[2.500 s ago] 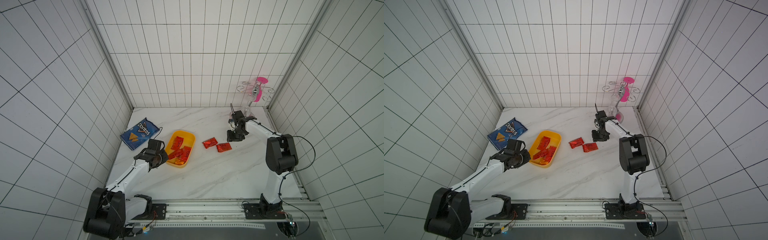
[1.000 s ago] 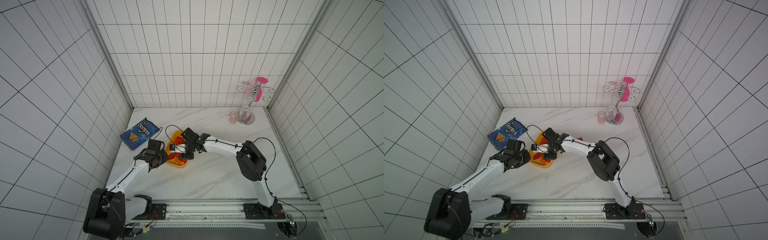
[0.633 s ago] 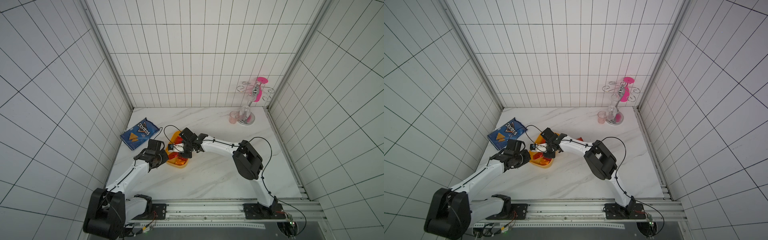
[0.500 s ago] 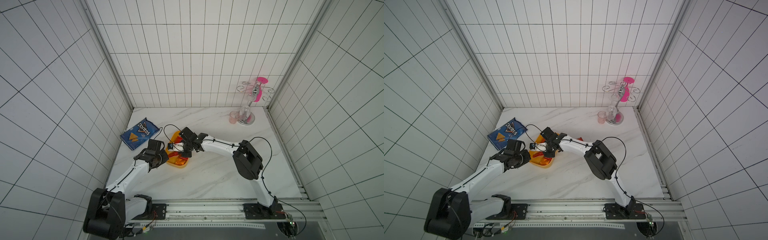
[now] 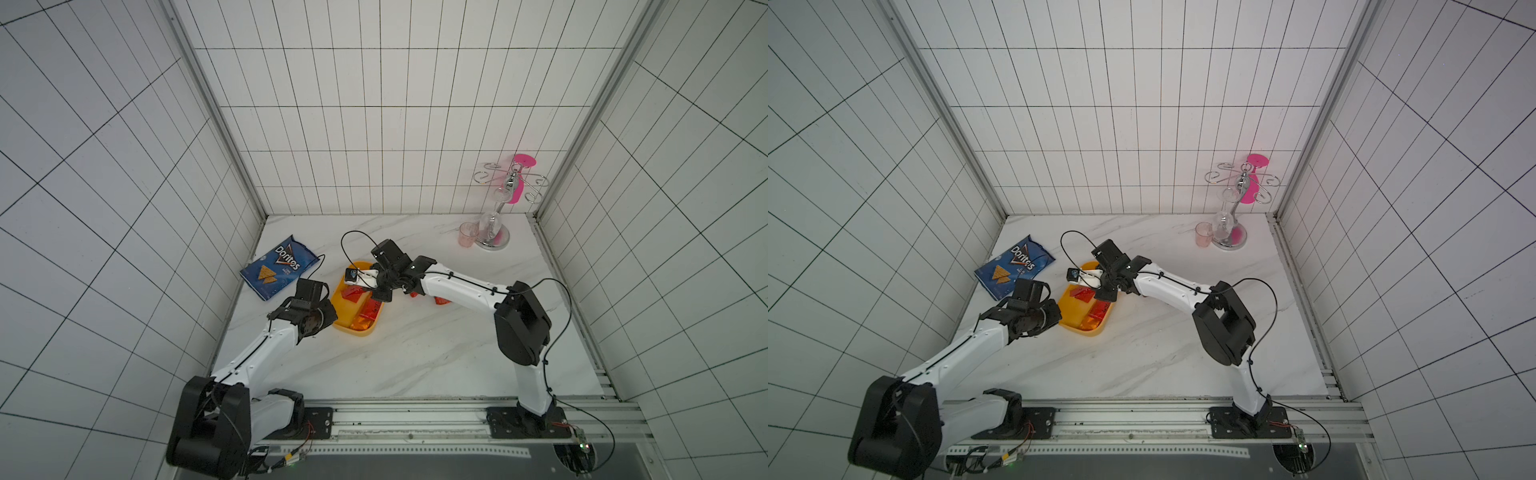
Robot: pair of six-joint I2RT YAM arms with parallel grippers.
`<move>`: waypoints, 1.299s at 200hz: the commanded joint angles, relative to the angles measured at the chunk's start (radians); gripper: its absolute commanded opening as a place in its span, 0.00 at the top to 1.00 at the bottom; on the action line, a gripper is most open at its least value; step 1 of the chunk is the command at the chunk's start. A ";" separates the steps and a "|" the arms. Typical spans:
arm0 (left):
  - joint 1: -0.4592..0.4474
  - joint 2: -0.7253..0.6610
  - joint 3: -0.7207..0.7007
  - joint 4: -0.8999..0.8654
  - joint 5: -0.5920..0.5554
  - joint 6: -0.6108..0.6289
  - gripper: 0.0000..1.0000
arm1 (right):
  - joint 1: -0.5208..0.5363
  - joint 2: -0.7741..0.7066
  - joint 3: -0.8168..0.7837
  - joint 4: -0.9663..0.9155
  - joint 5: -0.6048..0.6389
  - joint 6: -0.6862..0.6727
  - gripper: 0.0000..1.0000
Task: Take the tea bags out of the storage box
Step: Pick up the tea bag from the storage box, then place the tea bag at the center of the board.
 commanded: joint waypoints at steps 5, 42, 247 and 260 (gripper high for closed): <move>-0.001 -0.017 -0.013 0.010 -0.013 0.008 1.00 | -0.050 -0.116 -0.080 0.052 0.063 0.092 1.00; 0.000 -0.018 -0.013 0.008 -0.018 0.004 1.00 | -0.202 -0.327 -0.296 0.149 0.236 0.395 1.00; -0.001 -0.021 -0.016 0.017 -0.006 0.008 1.00 | -0.474 -0.251 -0.606 -0.113 0.521 1.014 1.00; -0.002 -0.019 -0.015 0.017 -0.004 0.010 1.00 | -0.445 -0.226 -0.597 -0.115 0.526 1.018 1.00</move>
